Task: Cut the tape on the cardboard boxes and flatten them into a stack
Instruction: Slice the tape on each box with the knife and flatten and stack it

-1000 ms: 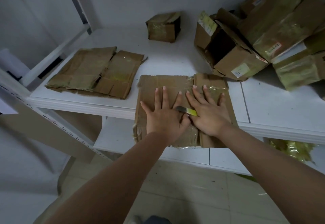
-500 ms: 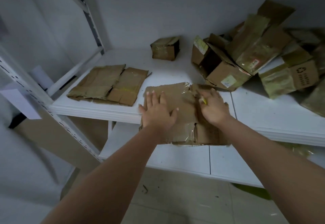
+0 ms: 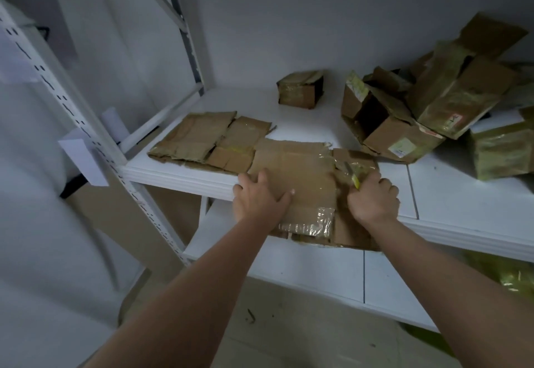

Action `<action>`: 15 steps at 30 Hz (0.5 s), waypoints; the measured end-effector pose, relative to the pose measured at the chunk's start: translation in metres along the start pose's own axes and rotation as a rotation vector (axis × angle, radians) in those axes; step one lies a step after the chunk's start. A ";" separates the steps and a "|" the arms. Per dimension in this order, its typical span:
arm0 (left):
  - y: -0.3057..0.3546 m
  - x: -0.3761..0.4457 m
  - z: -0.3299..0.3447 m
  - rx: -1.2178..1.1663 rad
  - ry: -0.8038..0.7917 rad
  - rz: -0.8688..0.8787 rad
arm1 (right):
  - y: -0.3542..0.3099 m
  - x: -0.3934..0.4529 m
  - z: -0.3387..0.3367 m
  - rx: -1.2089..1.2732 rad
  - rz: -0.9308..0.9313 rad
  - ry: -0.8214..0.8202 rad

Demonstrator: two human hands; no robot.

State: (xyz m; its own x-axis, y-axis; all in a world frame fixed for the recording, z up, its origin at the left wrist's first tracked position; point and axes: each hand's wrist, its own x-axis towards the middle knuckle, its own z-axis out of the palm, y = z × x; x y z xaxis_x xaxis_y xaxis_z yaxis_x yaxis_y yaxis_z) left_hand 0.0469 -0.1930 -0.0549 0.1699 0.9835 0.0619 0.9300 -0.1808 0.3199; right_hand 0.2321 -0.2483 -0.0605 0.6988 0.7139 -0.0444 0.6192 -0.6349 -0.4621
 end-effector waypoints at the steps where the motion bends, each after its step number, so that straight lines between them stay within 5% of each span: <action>1: -0.001 0.003 -0.004 0.016 0.038 0.022 | -0.004 0.000 0.002 0.010 0.010 0.007; 15: -0.091 0.110 -0.080 -0.028 0.178 0.127 | -0.145 0.023 0.029 0.269 -0.072 0.091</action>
State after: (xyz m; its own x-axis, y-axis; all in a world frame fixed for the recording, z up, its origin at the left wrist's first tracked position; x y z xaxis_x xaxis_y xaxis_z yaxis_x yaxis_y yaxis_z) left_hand -0.0449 -0.0683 -0.0020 0.2227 0.9372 0.2685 0.8949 -0.3058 0.3251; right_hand 0.1480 -0.1319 -0.0204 0.6931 0.7173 0.0712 0.5601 -0.4737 -0.6797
